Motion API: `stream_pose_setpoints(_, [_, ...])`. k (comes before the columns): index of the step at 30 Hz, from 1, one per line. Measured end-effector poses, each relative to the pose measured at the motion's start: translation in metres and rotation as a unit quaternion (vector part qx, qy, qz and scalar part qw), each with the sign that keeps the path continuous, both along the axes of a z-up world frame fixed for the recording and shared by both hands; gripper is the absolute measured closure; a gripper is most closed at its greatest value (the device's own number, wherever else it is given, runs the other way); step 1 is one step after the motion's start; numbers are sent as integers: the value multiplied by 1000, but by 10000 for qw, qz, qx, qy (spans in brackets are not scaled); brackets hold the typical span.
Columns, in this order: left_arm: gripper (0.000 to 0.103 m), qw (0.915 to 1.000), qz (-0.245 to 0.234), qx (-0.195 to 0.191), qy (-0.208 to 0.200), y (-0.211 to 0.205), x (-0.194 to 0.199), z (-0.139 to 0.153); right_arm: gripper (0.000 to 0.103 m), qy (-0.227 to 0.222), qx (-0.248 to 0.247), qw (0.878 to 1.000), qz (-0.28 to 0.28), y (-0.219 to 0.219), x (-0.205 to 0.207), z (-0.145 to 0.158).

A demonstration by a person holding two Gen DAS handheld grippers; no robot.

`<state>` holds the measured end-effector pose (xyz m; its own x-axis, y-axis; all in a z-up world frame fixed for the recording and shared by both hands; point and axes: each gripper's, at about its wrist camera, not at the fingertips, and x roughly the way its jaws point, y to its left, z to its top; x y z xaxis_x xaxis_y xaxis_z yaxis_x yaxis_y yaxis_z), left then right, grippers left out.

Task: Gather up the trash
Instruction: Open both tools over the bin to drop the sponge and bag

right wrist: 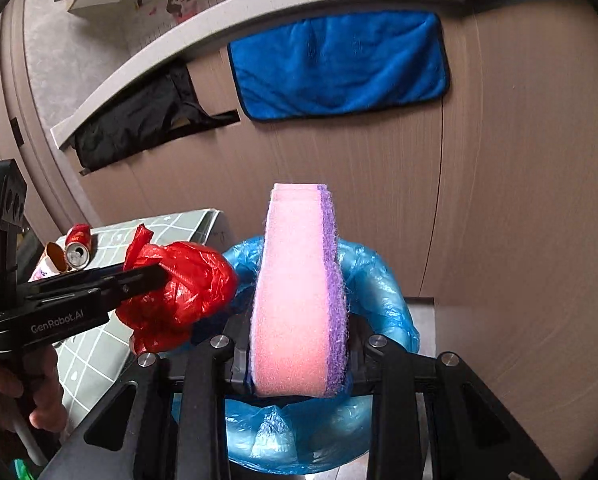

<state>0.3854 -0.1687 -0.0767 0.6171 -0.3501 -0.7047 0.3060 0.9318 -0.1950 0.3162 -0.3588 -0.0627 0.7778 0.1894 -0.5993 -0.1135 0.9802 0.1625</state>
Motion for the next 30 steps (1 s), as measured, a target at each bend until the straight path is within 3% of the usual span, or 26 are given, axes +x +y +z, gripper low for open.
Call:
stream_pose_setpoints(3, [60, 9996, -42, -21, 263, 1, 7, -8, 73, 45, 27, 10000, -25, 1, 4, -4])
stream_pose_setpoints(5, [50, 9993, 6, -117, 344, 3, 10, -9, 71, 56, 63, 9999, -68, 1, 7, -6])
stream_pose_setpoints(7, [50, 9989, 3, -320, 336, 7, 11, -6, 56, -29, 13, 9998, -184, 0, 4, -3])
stream_pose_setpoints(12, [49, 9985, 84, -547, 41, 18, 6, 18, 55, -67, -66, 9996, -247, -1, -8, 5])
stream_pose_setpoints(17, [43, 9976, 346, -399, -436, 44, -14, 40, 55, -163, -183, 9996, -166, 7, -27, 14])
stream_pose_setpoints(21, [43, 9964, 476, -580, -386, 84, -35, 48, 56, -201, -226, 9995, -40, 19, -41, 23])
stream_pose_setpoints(30, [43, 9917, 1092, 198, -654, 187, -91, 63, 56, -339, -248, 9960, 789, 107, -59, 43])
